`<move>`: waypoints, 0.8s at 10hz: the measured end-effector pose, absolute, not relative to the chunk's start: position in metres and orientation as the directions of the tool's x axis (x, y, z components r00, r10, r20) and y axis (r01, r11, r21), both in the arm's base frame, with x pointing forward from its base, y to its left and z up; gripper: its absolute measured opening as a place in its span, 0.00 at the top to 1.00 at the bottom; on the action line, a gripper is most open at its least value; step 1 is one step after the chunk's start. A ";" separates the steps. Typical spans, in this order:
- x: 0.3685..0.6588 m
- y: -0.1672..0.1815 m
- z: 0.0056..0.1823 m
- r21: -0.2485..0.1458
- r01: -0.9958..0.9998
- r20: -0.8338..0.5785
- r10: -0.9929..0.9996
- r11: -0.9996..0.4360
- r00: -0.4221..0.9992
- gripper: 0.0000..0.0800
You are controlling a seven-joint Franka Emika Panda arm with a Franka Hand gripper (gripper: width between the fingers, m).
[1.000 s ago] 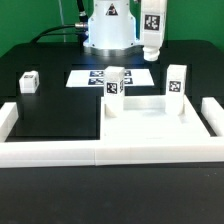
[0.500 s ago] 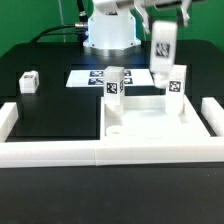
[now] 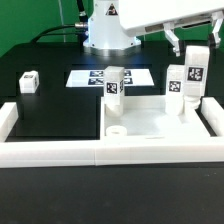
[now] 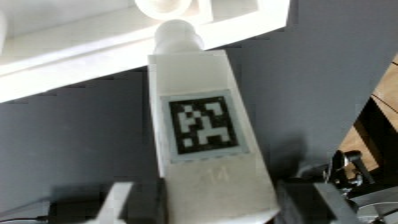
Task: Assemble square table
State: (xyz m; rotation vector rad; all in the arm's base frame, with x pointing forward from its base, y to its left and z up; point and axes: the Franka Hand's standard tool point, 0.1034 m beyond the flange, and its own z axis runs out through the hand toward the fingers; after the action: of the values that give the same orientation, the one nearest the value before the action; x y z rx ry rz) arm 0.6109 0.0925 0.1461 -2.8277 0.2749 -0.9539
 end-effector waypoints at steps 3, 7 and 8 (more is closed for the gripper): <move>0.608 0.090 0.136 -0.186 -0.127 0.589 -0.214 -0.974 0.780 0.63; 0.608 0.091 0.111 -0.183 -0.134 0.560 -0.216 -0.974 0.800 0.63; 0.608 0.093 0.110 -0.184 -0.132 0.559 -0.214 -0.974 0.801 0.63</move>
Offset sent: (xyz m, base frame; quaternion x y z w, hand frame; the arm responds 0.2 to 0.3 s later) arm 0.0068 0.0065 -0.0142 0.0104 0.0385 0.0045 0.9992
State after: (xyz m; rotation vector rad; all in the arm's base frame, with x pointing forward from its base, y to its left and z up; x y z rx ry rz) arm 0.6082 0.0929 0.1100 -2.8516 0.2759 -0.9101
